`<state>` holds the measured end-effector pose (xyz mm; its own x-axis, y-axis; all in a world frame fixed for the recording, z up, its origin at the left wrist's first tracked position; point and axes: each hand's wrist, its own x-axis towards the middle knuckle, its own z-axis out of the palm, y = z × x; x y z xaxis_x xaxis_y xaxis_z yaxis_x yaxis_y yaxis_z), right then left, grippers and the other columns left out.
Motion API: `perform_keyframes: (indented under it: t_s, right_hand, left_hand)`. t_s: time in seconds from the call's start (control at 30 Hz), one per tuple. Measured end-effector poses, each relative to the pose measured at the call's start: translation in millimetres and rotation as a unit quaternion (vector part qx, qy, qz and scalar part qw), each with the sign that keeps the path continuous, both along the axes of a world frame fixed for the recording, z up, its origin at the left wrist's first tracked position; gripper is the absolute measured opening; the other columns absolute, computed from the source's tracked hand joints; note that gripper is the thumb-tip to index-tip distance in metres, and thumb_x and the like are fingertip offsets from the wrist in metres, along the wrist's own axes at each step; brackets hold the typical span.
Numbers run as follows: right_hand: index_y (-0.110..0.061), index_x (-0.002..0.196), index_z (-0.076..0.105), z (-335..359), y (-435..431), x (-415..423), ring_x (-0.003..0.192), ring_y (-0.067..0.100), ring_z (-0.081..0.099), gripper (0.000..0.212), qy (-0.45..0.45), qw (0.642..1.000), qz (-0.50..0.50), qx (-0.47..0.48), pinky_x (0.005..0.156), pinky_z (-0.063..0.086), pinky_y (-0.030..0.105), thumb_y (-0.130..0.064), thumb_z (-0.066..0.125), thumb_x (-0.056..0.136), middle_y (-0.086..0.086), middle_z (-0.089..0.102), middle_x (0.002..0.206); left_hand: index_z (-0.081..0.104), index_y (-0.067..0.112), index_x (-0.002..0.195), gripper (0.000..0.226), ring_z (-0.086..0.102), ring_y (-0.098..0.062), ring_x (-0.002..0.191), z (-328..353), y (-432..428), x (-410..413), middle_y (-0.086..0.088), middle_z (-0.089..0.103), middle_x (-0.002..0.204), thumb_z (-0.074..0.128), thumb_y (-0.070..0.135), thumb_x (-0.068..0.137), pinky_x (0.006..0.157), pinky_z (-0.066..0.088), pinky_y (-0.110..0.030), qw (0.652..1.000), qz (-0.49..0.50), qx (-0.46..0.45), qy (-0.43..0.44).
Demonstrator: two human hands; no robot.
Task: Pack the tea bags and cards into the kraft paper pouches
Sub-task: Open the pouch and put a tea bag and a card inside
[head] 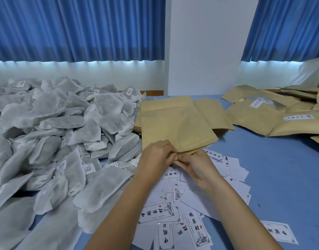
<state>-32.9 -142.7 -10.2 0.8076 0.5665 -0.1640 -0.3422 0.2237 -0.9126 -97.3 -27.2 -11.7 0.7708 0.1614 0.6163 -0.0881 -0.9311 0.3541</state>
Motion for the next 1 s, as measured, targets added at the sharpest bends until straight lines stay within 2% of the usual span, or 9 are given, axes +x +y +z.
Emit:
perform_keyframes:
  t_s: [0.1, 0.3, 0.43, 0.5, 0.6, 0.67, 0.73, 0.83, 1.0]
  right_hand:
    - [0.0, 0.093, 0.063, 0.3, 2.7, -1.0, 0.068, 0.017, 0.071, 0.017, -0.004, 1.0, -0.007, -0.007, 0.061, 0.057, 0.024, 0.007, 0.047, 0.092, 0.009, 0.072, 0.075]
    - [0.002, 0.09, 0.064, -4.7, 5.8, 0.8, 0.061, 0.022, 0.07, 0.024, -0.056, 0.995, -0.043, -0.076, 0.059, 0.059, 0.027, 0.005, 0.041, 0.094, 0.012, 0.071, 0.071]
    - [-0.002, 0.078, 0.065, 0.3, 8.1, 0.0, 0.057, 0.025, 0.069, 0.025, -0.096, 0.991, -0.046, -0.08, 0.054, 0.057, 0.028, 0.005, 0.044, 0.091, 0.01, 0.069, 0.063]
    - [-0.003, 0.074, 0.065, -0.4, 9.8, 1.2, 0.055, 0.026, 0.069, 0.027, -0.111, 0.988, -0.061, -0.087, 0.052, 0.057, 0.03, 0.007, 0.044, 0.088, 0.012, 0.069, 0.062]
    - [0.006, 0.083, 0.06, -11.9, 15.2, -5.1, 0.062, 0.039, 0.069, 0.021, -0.099, 0.986, -0.022, -0.129, 0.061, 0.059, 0.047, 0.009, 0.039, 0.086, 0.023, 0.069, 0.067]
    - [0.005, 0.088, 0.057, -18.3, 17.4, -8.6, 0.062, 0.042, 0.069, 0.019, -0.086, 0.985, -0.001, -0.147, 0.062, 0.058, 0.046, 0.008, 0.038, 0.086, 0.027, 0.068, 0.067]
    - [0.008, 0.092, 0.057, -16.4, 17.2, -2.6, 0.061, 0.042, 0.069, 0.022, -0.094, 0.986, -0.033, -0.135, 0.057, 0.058, 0.04, 0.009, 0.037, 0.083, 0.027, 0.068, 0.068]
    - [0.009, 0.094, 0.06, -9.1, 11.4, 6.0, 0.064, 0.04, 0.07, 0.028, -0.086, 0.99, -0.028, -0.104, 0.056, 0.058, 0.033, 0.011, 0.035, 0.081, 0.027, 0.07, 0.076]
    - [-0.009, 0.092, 0.069, -1.2, -2.0, 11.5, 0.07, 0.031, 0.072, 0.019, -0.11, 0.987, -0.083, -0.078, 0.052, 0.055, 0.028, -0.008, 0.051, 0.086, 0.015, 0.073, 0.081]
  left_hand:
    - [0.066, 0.002, 0.084, 0.005, 0.06, -0.025, 0.076, 1.3, -1.6, -1.9, -0.007, 0.063, 0.083, 0.063, 0.006, 0.083, 0.063, 0.047, -0.04, 1.0, -0.008, 0.013, -0.005]
    - [0.064, 0.009, 0.108, 0.021, 0.055, -0.022, 0.097, -0.3, -7.2, 6.7, -0.003, 0.064, 0.101, 0.057, 0.017, 0.09, 0.074, 0.045, -0.039, 0.998, 0.037, 0.037, 0.039]
    - [0.063, 0.002, 0.074, 0.007, 0.059, -0.028, 0.075, 0.2, -12.6, 4.2, -0.009, 0.062, 0.074, 0.065, 0.004, 0.08, 0.052, 0.047, -0.039, 0.997, 0.056, 0.054, 0.006]
    - [0.061, 0.001, 0.068, 0.01, 0.058, -0.027, 0.066, -0.4, -14.9, 3.2, -0.01, 0.06, 0.067, 0.068, 0.0, 0.076, 0.049, 0.047, -0.039, 0.997, 0.07, 0.022, -0.035]
    - [0.057, 0.002, 0.072, 0.01, 0.05, -0.025, 0.062, 4.9, -3.0, 4.8, -0.01, 0.056, 0.068, 0.062, -0.001, 0.08, 0.058, 0.042, -0.039, 0.975, 0.147, -0.122, -0.112]
    - [0.054, 0.005, 0.074, 0.01, 0.045, -0.021, 0.06, 7.7, 8.1, 3.8, -0.006, 0.052, 0.069, 0.06, 0.001, 0.081, 0.055, 0.038, -0.036, 0.964, 0.172, -0.16, -0.127]
    - [0.057, 0.012, 0.091, 0.011, 0.05, -0.02, 0.067, 4.2, 9.8, 0.0, -0.002, 0.055, 0.086, 0.063, 0.014, 0.082, 0.053, 0.037, -0.035, 0.981, 0.177, -0.077, -0.029]
    - [0.05, 0.032, 0.123, 0.043, 0.053, -0.016, 0.075, -3.8, 0.6, -2.3, 0.005, 0.043, 0.112, 0.061, 0.023, 0.083, 0.053, 0.032, -0.028, 0.978, 0.169, 0.049, 0.109]
    - [0.061, 0.028, 0.124, 0.057, 0.062, -0.025, 0.074, 7.2, -13.3, -3.4, 0.0, 0.056, 0.118, 0.061, -0.001, 0.075, 0.055, 0.046, -0.03, 0.995, 0.057, 0.083, 0.015]
